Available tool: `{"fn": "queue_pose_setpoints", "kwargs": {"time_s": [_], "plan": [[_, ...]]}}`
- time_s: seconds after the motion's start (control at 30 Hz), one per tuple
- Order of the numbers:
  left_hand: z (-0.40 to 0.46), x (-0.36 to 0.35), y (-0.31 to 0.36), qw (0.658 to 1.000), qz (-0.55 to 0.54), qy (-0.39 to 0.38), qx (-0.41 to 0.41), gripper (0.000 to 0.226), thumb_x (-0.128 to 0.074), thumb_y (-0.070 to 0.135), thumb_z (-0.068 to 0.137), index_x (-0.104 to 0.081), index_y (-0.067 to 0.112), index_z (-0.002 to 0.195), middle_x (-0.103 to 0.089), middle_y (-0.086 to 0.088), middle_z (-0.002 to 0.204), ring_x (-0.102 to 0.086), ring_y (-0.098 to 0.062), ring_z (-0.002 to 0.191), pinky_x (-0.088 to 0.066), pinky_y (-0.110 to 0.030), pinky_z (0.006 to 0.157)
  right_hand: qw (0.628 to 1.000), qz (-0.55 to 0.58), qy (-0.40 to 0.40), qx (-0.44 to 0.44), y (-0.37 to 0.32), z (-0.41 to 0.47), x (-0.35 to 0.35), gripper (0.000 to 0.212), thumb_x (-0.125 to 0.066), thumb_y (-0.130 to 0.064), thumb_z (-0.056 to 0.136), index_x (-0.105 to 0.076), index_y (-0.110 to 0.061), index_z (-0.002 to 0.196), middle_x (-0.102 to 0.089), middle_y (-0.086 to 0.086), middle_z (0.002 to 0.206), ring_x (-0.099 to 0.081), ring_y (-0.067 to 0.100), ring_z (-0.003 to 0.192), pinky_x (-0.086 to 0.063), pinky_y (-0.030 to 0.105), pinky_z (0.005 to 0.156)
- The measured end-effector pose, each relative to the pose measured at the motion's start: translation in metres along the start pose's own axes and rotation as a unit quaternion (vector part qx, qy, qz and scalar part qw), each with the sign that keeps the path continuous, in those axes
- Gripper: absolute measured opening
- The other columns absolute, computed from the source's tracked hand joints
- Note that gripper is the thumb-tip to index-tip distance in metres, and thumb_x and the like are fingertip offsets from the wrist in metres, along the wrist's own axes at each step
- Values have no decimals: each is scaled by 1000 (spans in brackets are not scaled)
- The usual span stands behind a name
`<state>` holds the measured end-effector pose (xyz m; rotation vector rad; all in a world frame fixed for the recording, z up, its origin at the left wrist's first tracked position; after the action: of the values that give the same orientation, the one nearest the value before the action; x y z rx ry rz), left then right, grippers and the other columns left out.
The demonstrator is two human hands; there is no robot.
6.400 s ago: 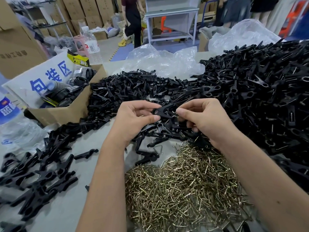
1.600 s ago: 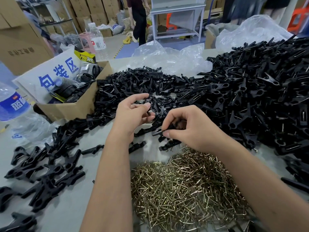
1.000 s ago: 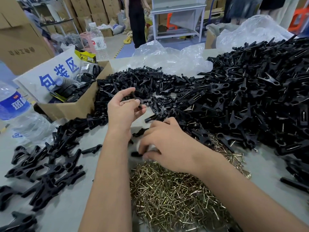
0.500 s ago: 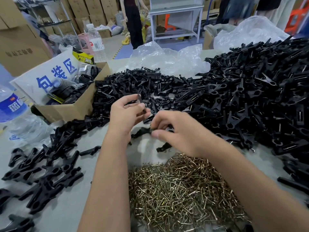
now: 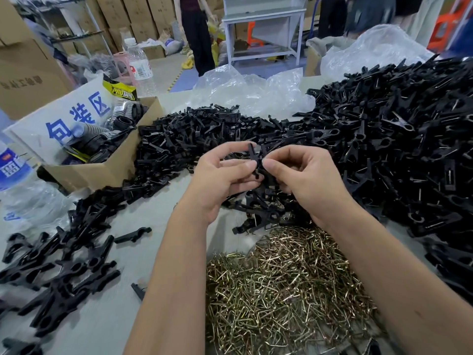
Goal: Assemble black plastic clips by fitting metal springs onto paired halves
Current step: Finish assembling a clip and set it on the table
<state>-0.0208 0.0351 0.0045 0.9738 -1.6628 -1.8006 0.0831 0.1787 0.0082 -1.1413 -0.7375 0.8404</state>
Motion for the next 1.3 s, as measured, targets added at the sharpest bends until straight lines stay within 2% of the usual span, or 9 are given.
{"fn": "queue_pose_setpoints", "kwargs": {"time_s": [0.13, 0.27, 0.37, 0.57, 0.83, 1.03, 1.17, 1.23, 1.3], "plan": [[1, -2, -1, 1000, -12, -9, 8, 34, -72, -5, 90, -77, 17, 115, -78, -13, 91, -77, -24, 82, -63, -29, 72, 1000, 2, -10, 3, 2, 0, -1, 12, -73, -6, 94, -76, -16, 90, -71, 6, 80, -57, 15, 63, -52, 27, 58], [1, -2, -2, 1000, -16, -15, 6, 35, -70, -8, 90, -77, 16, 116, -78, -17, 98, -78, -27, 86, -63, -29, 72, 999, 50, 1, -9, 3, 0, 1, 26, -73, 1, 92, -72, -20, 106, -69, -1, 78, -63, 12, 62, -55, 25, 57], [1, -2, -3, 1000, -10, -16, 4, 37, -73, -6, 89, -75, 13, 120, -78, -17, 98, -77, -26, 86, -63, -30, 74, 998, 62, 14, -17, 3, -1, 2, 37, -76, 0, 90, -71, -24, 118, -69, 2, 80, -67, 15, 64, -57, 27, 56], [1, -4, -2, 1000, 2, -11, 0, 28, -81, -1, 82, -82, 22, 98, -79, -12, 88, -77, -22, 76, -63, -29, 70, 997, 72, 22, -23, 3, -1, 2, 31, -76, 0, 91, -76, -21, 114, -67, 8, 83, -68, 19, 65, -62, 34, 60], [2, -3, -4, 1000, 19, 7, 1, 26, -83, 1, 81, -74, 11, 104, -77, -9, 80, -76, -22, 72, -62, -29, 67, 994, 101, 40, -26, 4, -2, 0, 24, -70, 1, 95, -73, -15, 112, -68, 5, 78, -70, 20, 63, -63, 37, 61], [1, -5, -3, 999, 35, 11, -8, 15, -85, 3, 77, -81, 18, 76, -76, -11, 75, -76, -19, 70, -61, -26, 64, 992, 115, 48, -23, 5, -3, 0, 22, -72, 4, 93, -65, -6, 111, -67, 6, 77, -71, 23, 63, -62, 35, 60], [2, -6, 1, 995, 77, 17, -55, 12, -83, 5, 83, -81, 16, 78, -75, -11, 73, -74, -16, 69, -59, -24, 65, 985, 160, 56, -43, 7, -3, 1, 21, -73, 5, 92, -57, -4, 104, -63, 11, 79, -74, 27, 64, -62, 33, 61], [1, -6, 4, 993, 93, 3, -76, 8, -86, 9, 80, -81, 13, 85, -77, -9, 79, -75, -18, 75, -60, -24, 71, 983, 165, 62, -43, 7, -2, 1, 21, -74, 4, 91, -55, -3, 99, -63, 14, 81, -75, 27, 65, -62, 32, 62], [0, -6, 7, 987, 127, -14, -97, 28, -92, 17, 69, -80, 12, 94, -79, -6, 85, -75, -17, 81, -58, -24, 77, 985, 153, 70, -35, 6, -3, 2, 24, -77, 1, 90, -54, -4, 90, -65, 11, 76, -74, 27, 64, -62, 32, 61]]}}
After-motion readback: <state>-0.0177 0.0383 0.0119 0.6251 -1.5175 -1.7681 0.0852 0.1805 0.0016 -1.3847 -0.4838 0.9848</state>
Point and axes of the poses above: each hand's wrist, its own z-axis towards the middle knuckle, its own x-axis out of the back of the hand, y = z × x, the point moved 4 cm from there along z, towards the middle knuckle
